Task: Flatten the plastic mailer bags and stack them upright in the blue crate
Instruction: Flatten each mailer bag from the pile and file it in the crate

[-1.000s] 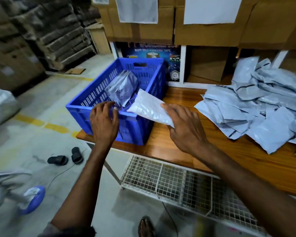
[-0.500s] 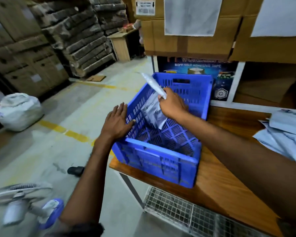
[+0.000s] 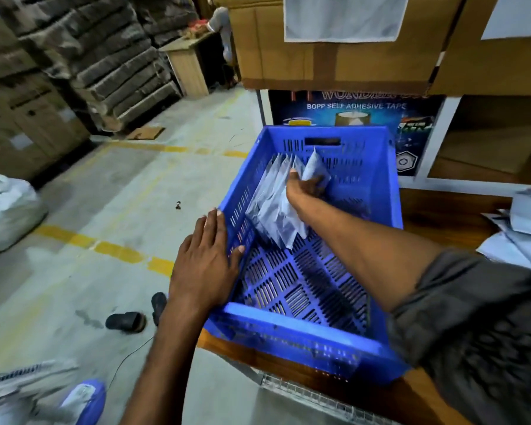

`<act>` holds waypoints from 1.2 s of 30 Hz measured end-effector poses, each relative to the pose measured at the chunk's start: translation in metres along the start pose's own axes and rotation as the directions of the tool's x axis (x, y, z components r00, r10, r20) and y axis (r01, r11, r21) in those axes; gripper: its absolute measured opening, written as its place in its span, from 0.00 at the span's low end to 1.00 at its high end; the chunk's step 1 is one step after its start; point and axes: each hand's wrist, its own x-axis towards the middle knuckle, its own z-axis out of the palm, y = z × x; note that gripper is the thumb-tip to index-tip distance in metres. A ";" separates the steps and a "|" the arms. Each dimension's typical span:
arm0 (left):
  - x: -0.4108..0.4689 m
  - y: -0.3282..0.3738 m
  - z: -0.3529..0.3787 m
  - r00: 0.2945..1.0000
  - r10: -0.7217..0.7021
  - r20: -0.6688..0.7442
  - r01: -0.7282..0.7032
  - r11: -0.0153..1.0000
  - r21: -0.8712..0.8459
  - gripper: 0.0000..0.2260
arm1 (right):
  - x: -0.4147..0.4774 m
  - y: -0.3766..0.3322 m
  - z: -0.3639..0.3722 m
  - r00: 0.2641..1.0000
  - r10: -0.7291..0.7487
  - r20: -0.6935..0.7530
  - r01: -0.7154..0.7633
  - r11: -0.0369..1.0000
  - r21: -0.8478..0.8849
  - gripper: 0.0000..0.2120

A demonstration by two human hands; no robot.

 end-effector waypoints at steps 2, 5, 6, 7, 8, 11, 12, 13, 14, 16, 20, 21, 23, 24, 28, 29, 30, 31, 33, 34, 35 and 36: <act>0.002 0.000 0.001 0.999 0.037 0.001 -0.037 0.999 0.033 0.42 | -0.003 0.008 0.006 0.977 -0.111 0.182 0.143 0.975 -0.172 0.36; 0.011 0.003 0.005 0.998 0.061 -0.008 -0.060 0.997 0.047 0.44 | 0.010 0.020 0.007 0.960 -0.163 0.227 0.212 0.954 -0.211 0.30; 0.014 0.004 0.007 0.998 0.064 -0.019 -0.063 0.996 0.057 0.43 | 0.014 0.024 0.009 0.962 -0.199 0.189 0.235 0.953 -0.193 0.29; 0.016 0.004 0.008 0.997 0.070 -0.034 -0.068 0.995 0.075 0.41 | 0.013 0.025 0.009 0.964 -0.218 0.155 0.243 0.955 -0.172 0.28; 0.018 0.004 0.010 0.996 0.079 -0.045 -0.075 0.993 0.093 0.40 | 0.015 0.025 0.009 0.967 -0.227 0.114 0.242 0.960 -0.141 0.27; 0.019 0.002 0.016 0.993 0.090 -0.077 -0.081 0.991 0.111 0.37 | 0.021 0.023 0.006 0.975 -0.221 0.036 0.223 0.972 -0.072 0.25; 0.019 0.001 0.017 0.992 0.092 -0.087 -0.082 0.990 0.112 0.36 | 0.023 0.023 0.005 0.979 -0.204 0.013 0.204 0.977 -0.064 0.25; 0.019 0.001 0.017 0.992 0.092 -0.089 -0.082 0.990 0.113 0.35 | 0.023 0.023 0.003 0.983 -0.184 -0.006 0.184 0.981 -0.069 0.26; 0.019 0.001 0.018 0.992 0.092 -0.090 -0.081 0.990 0.115 0.35 | 0.025 0.025 0.002 0.985 -0.175 -0.006 0.173 0.980 -0.093 0.27; 0.019 0.001 0.017 0.992 0.087 -0.092 -0.076 0.990 0.116 0.35 | 0.026 0.025 0.002 0.977 -0.190 0.095 0.204 0.964 -0.170 0.30; 0.020 0.001 0.016 0.992 0.081 -0.097 -0.071 0.993 0.098 0.35 | 0.027 0.021 0.003 0.949 -0.199 0.245 0.260 0.932 -0.252 0.34; 0.020 0.001 0.016 0.992 0.082 -0.092 -0.073 0.993 0.096 0.35 | 0.025 0.020 0.002 0.947 -0.195 0.255 0.262 0.928 -0.265 0.35; 0.020 0.000 0.015 0.994 0.082 -0.079 -0.074 0.993 0.092 0.35 | 0.025 0.018 -0.001 0.951 -0.210 0.227 0.268 0.927 -0.264 0.35; 0.020 0.000 0.015 0.994 0.081 -0.071 -0.075 0.993 0.091 0.36 | 0.024 0.016 -0.003 0.953 -0.243 0.180 0.285 0.922 -0.262 0.32; 0.019 0.002 0.010 0.994 0.086 -0.064 -0.082 0.994 0.068 0.33 | 0.007 0.002 -0.020 0.918 -0.384 0.100 0.393 0.845 -0.363 0.30; 0.019 0.003 0.009 0.995 0.084 -0.050 -0.081 0.995 0.060 0.32 | 0.000 -0.003 -0.029 0.905 -0.400 0.144 0.423 0.810 -0.407 0.34; 0.019 0.003 0.007 0.996 0.079 -0.037 -0.077 0.996 0.050 0.32 | -0.007 -0.008 -0.040 0.886 -0.430 0.174 0.460 0.766 -0.448 0.37; 0.019 0.004 0.006 0.996 0.078 -0.033 -0.076 0.996 0.042 0.33 | -0.015 -0.013 -0.052 0.863 -0.466 0.196 0.498 0.718 -0.486 0.35; 0.018 0.005 0.003 0.996 0.080 -0.045 -0.079 0.997 0.023 0.33 | -0.027 -0.020 -0.079 0.794 -0.563 0.231 0.589 0.616 -0.524 0.28; 0.018 0.006 0.002 0.995 0.082 -0.048 -0.082 0.997 0.006 0.32 | -0.035 -0.021 -0.095 0.765 -0.594 0.248 0.620 0.578 -0.530 0.26; 0.017 0.007 -0.001 0.996 0.081 -0.047 -0.081 0.997 -0.010 0.32 | -0.043 -0.020 -0.111 0.741 -0.620 0.258 0.645 0.549 -0.532 0.24; 0.016 0.007 -0.003 0.996 0.077 -0.047 -0.078 0.997 -0.023 0.32 | -0.050 -0.018 -0.128 0.713 -0.648 0.267 0.670 0.518 -0.531 0.24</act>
